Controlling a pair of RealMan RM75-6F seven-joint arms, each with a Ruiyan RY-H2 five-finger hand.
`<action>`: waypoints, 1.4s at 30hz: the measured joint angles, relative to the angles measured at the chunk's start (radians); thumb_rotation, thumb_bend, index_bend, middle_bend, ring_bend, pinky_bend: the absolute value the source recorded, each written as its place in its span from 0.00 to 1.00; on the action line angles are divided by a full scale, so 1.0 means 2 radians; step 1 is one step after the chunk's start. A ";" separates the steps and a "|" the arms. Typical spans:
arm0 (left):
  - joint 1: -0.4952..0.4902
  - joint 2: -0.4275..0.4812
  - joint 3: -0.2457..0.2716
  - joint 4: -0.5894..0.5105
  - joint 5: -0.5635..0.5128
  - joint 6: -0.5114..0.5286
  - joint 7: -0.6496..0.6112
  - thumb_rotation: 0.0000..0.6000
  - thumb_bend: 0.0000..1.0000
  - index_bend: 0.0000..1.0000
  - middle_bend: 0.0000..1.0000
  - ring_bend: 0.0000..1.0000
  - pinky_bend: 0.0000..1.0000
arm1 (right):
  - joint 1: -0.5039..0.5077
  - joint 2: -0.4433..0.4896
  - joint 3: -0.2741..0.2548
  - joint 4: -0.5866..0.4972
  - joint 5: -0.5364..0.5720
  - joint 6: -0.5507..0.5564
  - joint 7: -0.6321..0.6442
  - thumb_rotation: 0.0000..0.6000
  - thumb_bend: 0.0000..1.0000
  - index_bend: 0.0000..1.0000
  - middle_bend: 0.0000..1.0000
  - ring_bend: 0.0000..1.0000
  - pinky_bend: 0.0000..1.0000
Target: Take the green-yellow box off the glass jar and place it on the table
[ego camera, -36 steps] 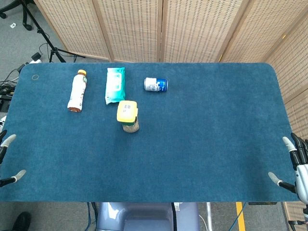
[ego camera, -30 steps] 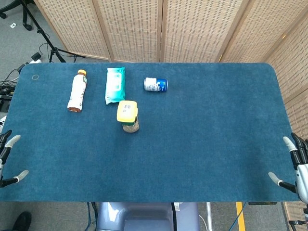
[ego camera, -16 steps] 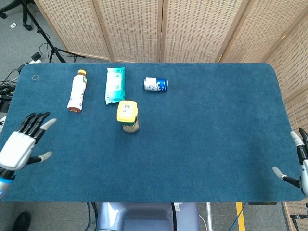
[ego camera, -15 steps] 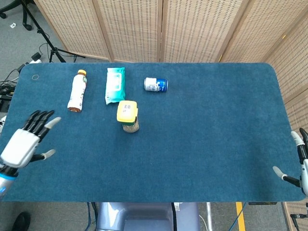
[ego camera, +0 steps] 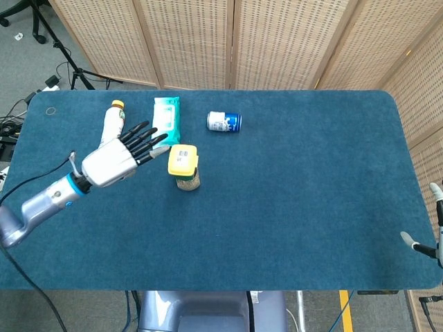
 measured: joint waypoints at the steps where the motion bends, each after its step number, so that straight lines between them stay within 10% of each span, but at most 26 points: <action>1: -0.012 -0.007 0.002 0.014 0.004 -0.005 -0.001 1.00 0.00 0.00 0.00 0.00 0.00 | 0.001 0.000 0.002 0.001 0.005 -0.003 0.000 1.00 0.00 0.00 0.00 0.00 0.00; 14: -0.114 -0.085 0.053 0.117 0.027 -0.060 0.006 1.00 0.02 0.02 0.00 0.00 0.01 | 0.007 -0.003 0.016 0.012 0.032 -0.016 0.001 1.00 0.00 0.00 0.00 0.00 0.00; 27: -0.132 -0.121 0.095 0.173 0.017 -0.046 -0.003 1.00 0.29 0.61 0.47 0.34 0.37 | 0.006 -0.004 0.018 0.013 0.039 -0.021 0.004 1.00 0.00 0.00 0.00 0.00 0.00; 42: -0.118 -0.069 0.097 0.139 -0.015 0.048 0.005 1.00 0.28 0.62 0.47 0.35 0.38 | 0.004 0.001 0.012 0.006 0.024 -0.021 0.013 1.00 0.00 0.00 0.00 0.00 0.00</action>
